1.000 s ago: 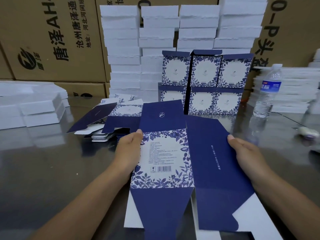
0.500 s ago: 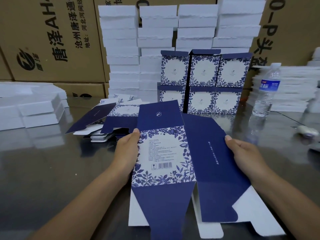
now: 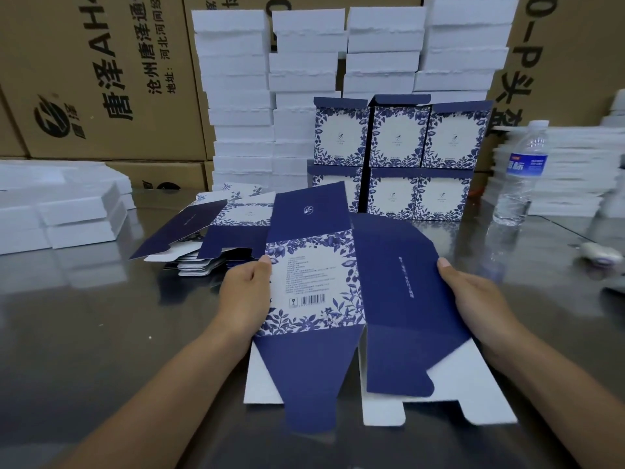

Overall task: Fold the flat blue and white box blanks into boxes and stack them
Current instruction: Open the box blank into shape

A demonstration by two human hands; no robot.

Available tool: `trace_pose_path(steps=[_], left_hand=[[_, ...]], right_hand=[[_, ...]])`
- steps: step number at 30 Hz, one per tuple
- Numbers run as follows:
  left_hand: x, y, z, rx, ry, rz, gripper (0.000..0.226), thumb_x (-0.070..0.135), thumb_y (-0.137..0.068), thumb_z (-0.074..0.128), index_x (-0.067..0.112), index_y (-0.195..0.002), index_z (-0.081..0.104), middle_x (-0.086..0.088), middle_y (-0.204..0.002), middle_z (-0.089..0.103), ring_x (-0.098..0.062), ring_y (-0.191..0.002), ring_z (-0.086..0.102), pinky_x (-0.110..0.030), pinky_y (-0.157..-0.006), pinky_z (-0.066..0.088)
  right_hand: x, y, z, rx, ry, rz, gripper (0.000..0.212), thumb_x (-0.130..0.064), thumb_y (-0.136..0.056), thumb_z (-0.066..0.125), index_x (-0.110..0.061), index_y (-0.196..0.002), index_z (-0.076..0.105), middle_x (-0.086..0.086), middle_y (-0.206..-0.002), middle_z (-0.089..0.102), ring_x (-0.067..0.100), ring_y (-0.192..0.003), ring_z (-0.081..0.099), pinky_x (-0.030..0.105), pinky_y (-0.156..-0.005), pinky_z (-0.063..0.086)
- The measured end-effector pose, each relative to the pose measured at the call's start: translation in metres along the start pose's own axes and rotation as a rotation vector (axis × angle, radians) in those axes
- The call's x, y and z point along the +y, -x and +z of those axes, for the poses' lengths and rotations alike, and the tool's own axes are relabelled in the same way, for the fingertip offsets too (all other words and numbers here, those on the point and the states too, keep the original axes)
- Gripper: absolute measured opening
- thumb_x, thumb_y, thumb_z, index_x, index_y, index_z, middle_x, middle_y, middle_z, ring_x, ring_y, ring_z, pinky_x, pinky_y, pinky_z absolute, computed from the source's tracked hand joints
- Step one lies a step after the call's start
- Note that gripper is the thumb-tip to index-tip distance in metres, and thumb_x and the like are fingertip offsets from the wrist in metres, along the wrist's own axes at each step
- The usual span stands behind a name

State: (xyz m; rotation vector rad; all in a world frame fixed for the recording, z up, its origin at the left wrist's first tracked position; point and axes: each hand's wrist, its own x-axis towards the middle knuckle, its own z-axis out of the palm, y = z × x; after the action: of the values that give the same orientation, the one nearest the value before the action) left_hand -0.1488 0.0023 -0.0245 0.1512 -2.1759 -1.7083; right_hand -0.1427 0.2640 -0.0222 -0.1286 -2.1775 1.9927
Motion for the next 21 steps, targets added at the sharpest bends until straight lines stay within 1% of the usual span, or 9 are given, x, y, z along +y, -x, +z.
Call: trace_pose_path(steps=[4, 6, 8, 10, 12, 14, 16, 18, 21], left_hand=[[-0.0040, -0.0018, -0.0006, 0.009, 0.009, -0.012, 0.044, 0.025, -0.100, 0.042, 0.018, -0.059, 0.028, 0.007, -0.045, 0.028, -0.010, -0.044, 0.024, -0.023, -0.045, 0.020], [-0.0048, -0.0008, 0.0008, -0.028, 0.054, -0.022, 0.038, 0.029, -0.101, 0.041, 0.014, -0.065, 0.040, -0.003, -0.057, 0.040, -0.016, -0.055, 0.036, -0.023, -0.055, 0.027], [-0.0032, 0.0008, 0.0024, -0.081, 0.131, -0.061, 0.035, 0.034, -0.101, 0.040, 0.012, -0.079, 0.054, -0.008, -0.072, 0.053, -0.020, -0.066, 0.048, -0.025, -0.066, 0.036], [-0.0022, 0.0008, 0.0040, -0.103, 0.165, -0.094, 0.044, 0.038, -0.100, 0.039, 0.012, -0.073, 0.062, -0.001, -0.069, 0.066, -0.017, -0.062, 0.060, -0.020, -0.061, 0.044], [-0.0017, 0.0021, 0.0036, -0.137, 0.156, -0.103, 0.046, 0.041, -0.099, 0.041, 0.025, -0.067, 0.070, 0.009, -0.066, 0.069, -0.008, -0.060, 0.063, -0.019, -0.057, 0.046], [-0.0013, 0.0041, 0.0041, -0.216, 0.124, -0.074, 0.042, 0.041, -0.099, 0.041, 0.024, -0.078, 0.074, 0.010, -0.080, 0.073, -0.009, -0.077, 0.068, -0.025, -0.074, 0.053], [0.0009, 0.0051, 0.0029, -0.214, 0.112, -0.070, 0.041, 0.040, -0.099, 0.041, 0.012, -0.092, 0.071, -0.001, -0.096, 0.073, -0.021, -0.094, 0.067, -0.041, -0.093, 0.049], [0.0014, 0.0035, 0.0010, -0.142, 0.131, -0.095, 0.039, 0.038, -0.099, 0.043, 0.010, -0.093, 0.069, -0.007, -0.098, 0.072, -0.027, -0.094, 0.066, -0.043, -0.092, 0.048], [0.0026, 0.0021, 0.0009, -0.108, 0.164, -0.115, 0.035, 0.037, -0.099, 0.044, 0.013, -0.085, 0.065, -0.005, -0.093, 0.069, -0.023, -0.089, 0.063, -0.040, -0.087, 0.048]], right_hand=[[-0.0001, 0.0011, 0.0010, 0.013, 0.077, -0.041, 0.044, -0.035, -0.096, 0.048, -0.010, -0.072, 0.074, 0.007, -0.078, 0.074, 0.021, -0.068, 0.068, 0.032, -0.069, 0.054], [-0.0004, 0.0002, 0.0000, 0.045, 0.107, -0.066, 0.044, -0.033, -0.097, 0.047, -0.004, -0.075, 0.072, 0.006, -0.072, 0.071, 0.015, -0.061, 0.064, 0.023, -0.060, 0.051], [-0.0006, -0.0018, -0.0009, 0.073, 0.122, -0.086, 0.048, -0.031, -0.098, 0.046, 0.010, -0.084, 0.067, 0.010, -0.072, 0.066, 0.016, -0.064, 0.058, 0.024, -0.058, 0.045], [0.0001, -0.0031, -0.0014, 0.093, 0.123, -0.093, 0.050, -0.030, -0.098, 0.046, 0.016, -0.091, 0.063, 0.023, -0.081, 0.067, 0.020, -0.071, 0.054, 0.028, -0.064, 0.041], [0.0008, -0.0041, -0.0020, 0.116, 0.118, -0.090, 0.050, -0.029, -0.098, 0.045, 0.018, -0.093, 0.060, 0.032, -0.098, 0.065, 0.021, -0.074, 0.053, 0.030, -0.069, 0.041], [0.0012, -0.0043, -0.0028, 0.144, 0.100, -0.065, 0.048, -0.031, -0.098, 0.045, 0.013, -0.089, 0.063, 0.025, -0.098, 0.067, 0.020, -0.073, 0.055, 0.029, -0.069, 0.043], [0.0010, -0.0041, -0.0032, 0.144, 0.070, -0.052, 0.044, -0.033, -0.098, 0.046, -0.003, -0.077, 0.070, 0.008, -0.080, 0.072, 0.016, -0.064, 0.062, 0.025, -0.061, 0.048], [0.0013, -0.0030, -0.0026, 0.103, 0.026, -0.042, 0.041, -0.035, -0.097, 0.047, -0.015, -0.071, 0.071, -0.004, -0.069, 0.072, 0.009, -0.057, 0.066, 0.022, -0.055, 0.051], [0.0011, -0.0029, -0.0016, 0.049, -0.018, -0.024, 0.040, -0.038, -0.095, 0.050, -0.016, -0.072, 0.073, -0.003, -0.071, 0.074, 0.011, -0.061, 0.070, 0.026, -0.059, 0.052]])
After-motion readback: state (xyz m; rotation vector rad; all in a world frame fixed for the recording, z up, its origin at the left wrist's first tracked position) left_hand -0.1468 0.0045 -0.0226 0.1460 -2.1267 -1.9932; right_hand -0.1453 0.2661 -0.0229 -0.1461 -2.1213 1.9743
